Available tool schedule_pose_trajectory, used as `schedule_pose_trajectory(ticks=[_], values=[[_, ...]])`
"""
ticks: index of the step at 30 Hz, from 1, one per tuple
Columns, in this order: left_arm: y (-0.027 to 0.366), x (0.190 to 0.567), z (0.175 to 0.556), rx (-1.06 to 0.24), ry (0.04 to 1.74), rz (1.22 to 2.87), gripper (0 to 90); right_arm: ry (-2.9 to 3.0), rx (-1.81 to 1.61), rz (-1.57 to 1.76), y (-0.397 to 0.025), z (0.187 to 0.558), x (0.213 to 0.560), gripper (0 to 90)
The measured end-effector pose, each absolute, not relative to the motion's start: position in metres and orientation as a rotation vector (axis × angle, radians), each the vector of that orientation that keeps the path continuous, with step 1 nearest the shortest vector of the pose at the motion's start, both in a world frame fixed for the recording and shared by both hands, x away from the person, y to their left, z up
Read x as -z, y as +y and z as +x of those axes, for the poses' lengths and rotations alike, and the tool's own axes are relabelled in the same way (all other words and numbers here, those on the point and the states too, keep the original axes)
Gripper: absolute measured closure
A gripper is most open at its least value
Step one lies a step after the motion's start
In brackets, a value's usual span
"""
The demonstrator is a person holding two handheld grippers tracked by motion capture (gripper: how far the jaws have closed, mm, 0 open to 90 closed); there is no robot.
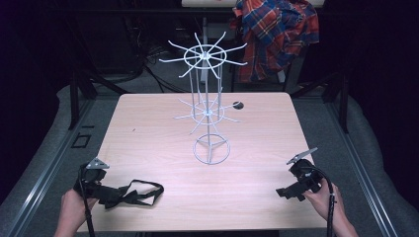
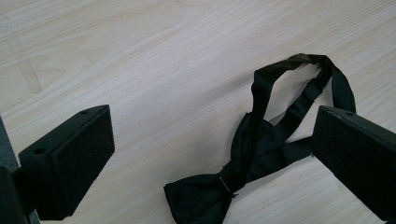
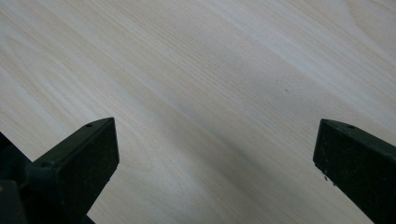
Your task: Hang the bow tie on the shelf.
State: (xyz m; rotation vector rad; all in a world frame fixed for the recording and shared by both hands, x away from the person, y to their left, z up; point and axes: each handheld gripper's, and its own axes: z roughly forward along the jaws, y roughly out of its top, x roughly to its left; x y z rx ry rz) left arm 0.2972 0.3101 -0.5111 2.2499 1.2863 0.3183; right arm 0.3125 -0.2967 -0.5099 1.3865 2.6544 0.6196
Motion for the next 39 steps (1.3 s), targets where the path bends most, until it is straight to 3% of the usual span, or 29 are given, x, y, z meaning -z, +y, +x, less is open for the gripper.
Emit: schedule_pose_trajectory(ticks=[24,39], values=[[0.305,0.513,0.3,-0.302,1.294,2.289,0.0,2.697,-0.552,1.39,-0.294,0.314,0.514,0.2],[0.283,0.512,0.302,-0.292,1.303,2.353,0.0,2.674,-0.578,1.419,-0.293,0.312,0.516,1.2]])
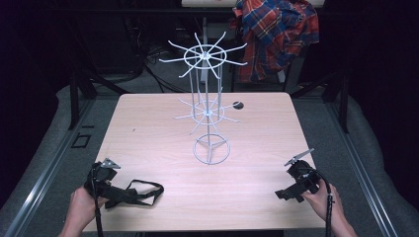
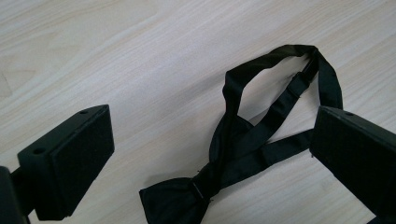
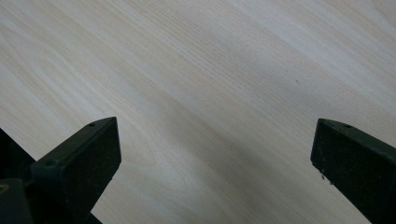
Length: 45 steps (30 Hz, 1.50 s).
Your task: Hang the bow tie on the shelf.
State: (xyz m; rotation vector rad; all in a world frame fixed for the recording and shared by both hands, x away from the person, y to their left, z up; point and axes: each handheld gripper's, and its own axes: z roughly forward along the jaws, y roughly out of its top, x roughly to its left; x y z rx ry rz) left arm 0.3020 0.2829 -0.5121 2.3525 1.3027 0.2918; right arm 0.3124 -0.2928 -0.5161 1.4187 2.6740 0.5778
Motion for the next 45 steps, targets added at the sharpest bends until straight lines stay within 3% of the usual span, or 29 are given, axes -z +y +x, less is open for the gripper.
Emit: schedule_pose_trajectory(ticks=[12,27,39,45], values=[[0.278,0.517,0.305,-0.32,1.347,2.358,3.0,2.702,-0.54,1.393,-0.294,0.314,0.515,1.8],[0.265,0.52,0.306,-0.365,1.288,2.394,49.0,2.713,-0.524,1.397,-0.292,0.314,0.515,2.8],[0.256,0.523,0.306,-0.399,1.243,2.434,66.9,2.72,-0.506,1.39,-0.292,0.314,0.516,3.2],[0.258,0.524,0.306,-0.384,1.241,2.43,85.4,2.723,-0.497,1.385,-0.292,0.314,0.516,3.5]])
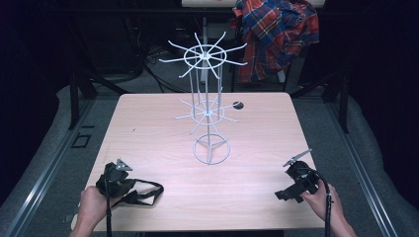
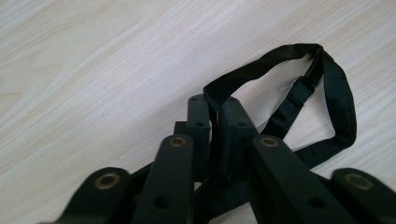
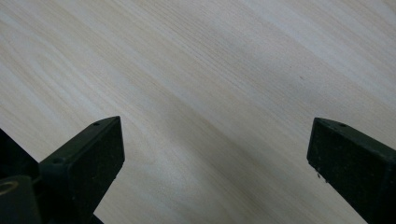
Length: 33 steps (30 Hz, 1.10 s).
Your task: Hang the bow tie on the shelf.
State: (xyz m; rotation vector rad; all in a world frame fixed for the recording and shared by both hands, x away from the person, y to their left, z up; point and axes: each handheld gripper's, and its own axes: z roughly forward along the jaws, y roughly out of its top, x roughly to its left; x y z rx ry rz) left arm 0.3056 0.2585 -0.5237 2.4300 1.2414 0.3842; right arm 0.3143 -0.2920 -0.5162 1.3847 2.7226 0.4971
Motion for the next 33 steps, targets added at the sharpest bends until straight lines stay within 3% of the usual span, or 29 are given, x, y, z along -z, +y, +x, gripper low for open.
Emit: schedule_pose_trajectory(ticks=[4,33], values=[[0.259,0.52,0.304,-0.411,1.238,2.414,88.8,2.725,-0.495,1.382,-0.292,0.314,0.516,3.6],[0.263,0.473,0.29,-0.571,1.158,2.213,89.3,2.681,-0.556,1.401,-0.291,0.312,0.514,3.0]])
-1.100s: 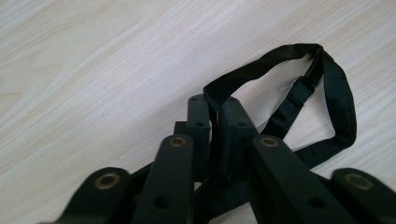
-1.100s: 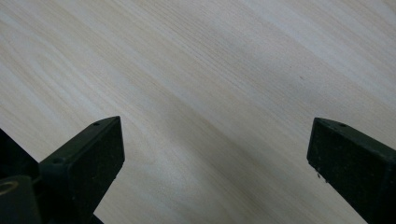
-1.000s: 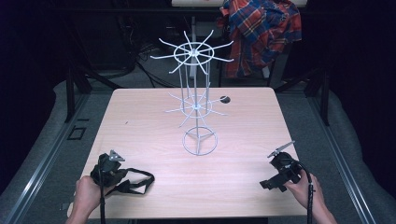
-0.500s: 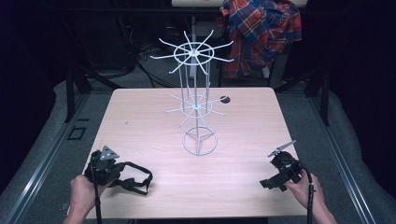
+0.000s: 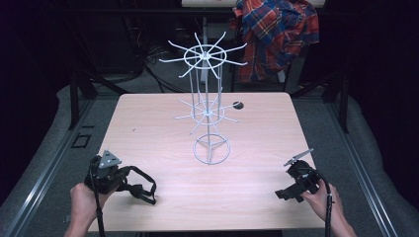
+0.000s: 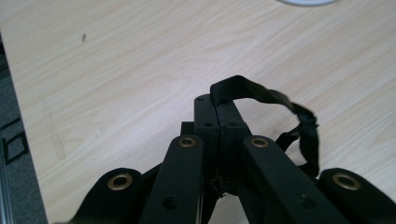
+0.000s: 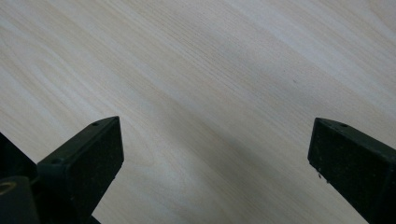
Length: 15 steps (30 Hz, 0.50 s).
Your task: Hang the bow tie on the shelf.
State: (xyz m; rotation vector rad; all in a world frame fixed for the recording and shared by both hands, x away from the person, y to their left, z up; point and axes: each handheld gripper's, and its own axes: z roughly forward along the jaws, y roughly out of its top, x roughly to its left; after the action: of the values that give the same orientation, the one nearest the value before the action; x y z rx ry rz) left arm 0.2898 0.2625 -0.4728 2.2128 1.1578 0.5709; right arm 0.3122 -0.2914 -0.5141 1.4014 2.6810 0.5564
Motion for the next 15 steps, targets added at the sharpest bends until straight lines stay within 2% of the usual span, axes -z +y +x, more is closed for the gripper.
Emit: schedule_pose_trajectory(ticks=[15], values=[[0.259,0.454,0.289,-0.612,1.112,2.165,89.3,2.67,-0.553,1.412,-0.293,0.312,0.514,2.7]])
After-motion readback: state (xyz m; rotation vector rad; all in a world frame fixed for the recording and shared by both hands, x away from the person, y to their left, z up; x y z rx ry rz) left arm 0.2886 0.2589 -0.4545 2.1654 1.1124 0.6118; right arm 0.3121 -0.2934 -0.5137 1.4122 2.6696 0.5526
